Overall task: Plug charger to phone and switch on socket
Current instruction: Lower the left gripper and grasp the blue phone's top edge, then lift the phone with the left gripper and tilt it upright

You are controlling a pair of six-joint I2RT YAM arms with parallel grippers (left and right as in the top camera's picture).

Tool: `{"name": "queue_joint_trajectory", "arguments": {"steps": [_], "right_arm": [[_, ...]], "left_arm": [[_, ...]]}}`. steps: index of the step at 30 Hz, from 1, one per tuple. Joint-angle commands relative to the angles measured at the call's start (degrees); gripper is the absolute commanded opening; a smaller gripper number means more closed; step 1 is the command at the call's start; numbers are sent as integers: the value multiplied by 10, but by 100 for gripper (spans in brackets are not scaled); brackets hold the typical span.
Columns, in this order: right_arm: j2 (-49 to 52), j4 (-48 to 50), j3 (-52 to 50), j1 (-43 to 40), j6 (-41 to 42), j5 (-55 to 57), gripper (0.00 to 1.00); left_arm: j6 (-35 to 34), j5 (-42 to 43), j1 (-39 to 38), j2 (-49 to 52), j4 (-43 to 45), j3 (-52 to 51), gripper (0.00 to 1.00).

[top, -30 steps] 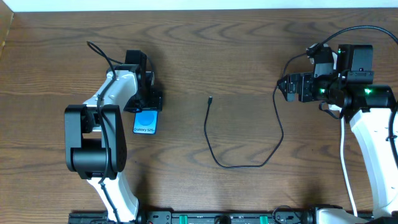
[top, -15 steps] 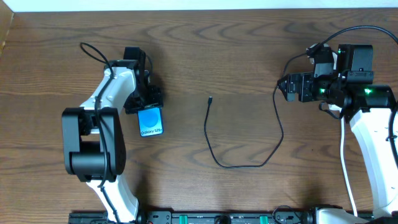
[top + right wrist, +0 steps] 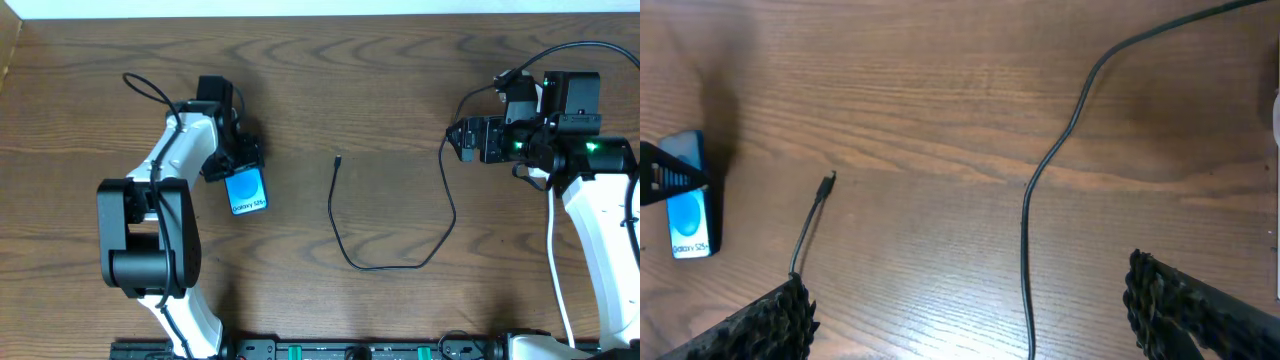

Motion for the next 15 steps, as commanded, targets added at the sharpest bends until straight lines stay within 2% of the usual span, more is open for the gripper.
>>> {"name": "queue_joint_trajectory", "arguments": {"steps": [1, 5, 10, 15], "right_arm": [[0, -2, 9, 9, 6, -1, 98], [0, -4, 9, 9, 7, -1, 99], [0, -4, 9, 9, 6, -1, 99], [0, -4, 9, 9, 6, -1, 99]], "left_arm": [[-3, -8, 0, 5, 12, -23, 72], [-3, -8, 0, 7, 24, -35, 72], [-3, -8, 0, 7, 26, -45, 92], [-3, -10, 0, 7, 30, -65, 95]]}}
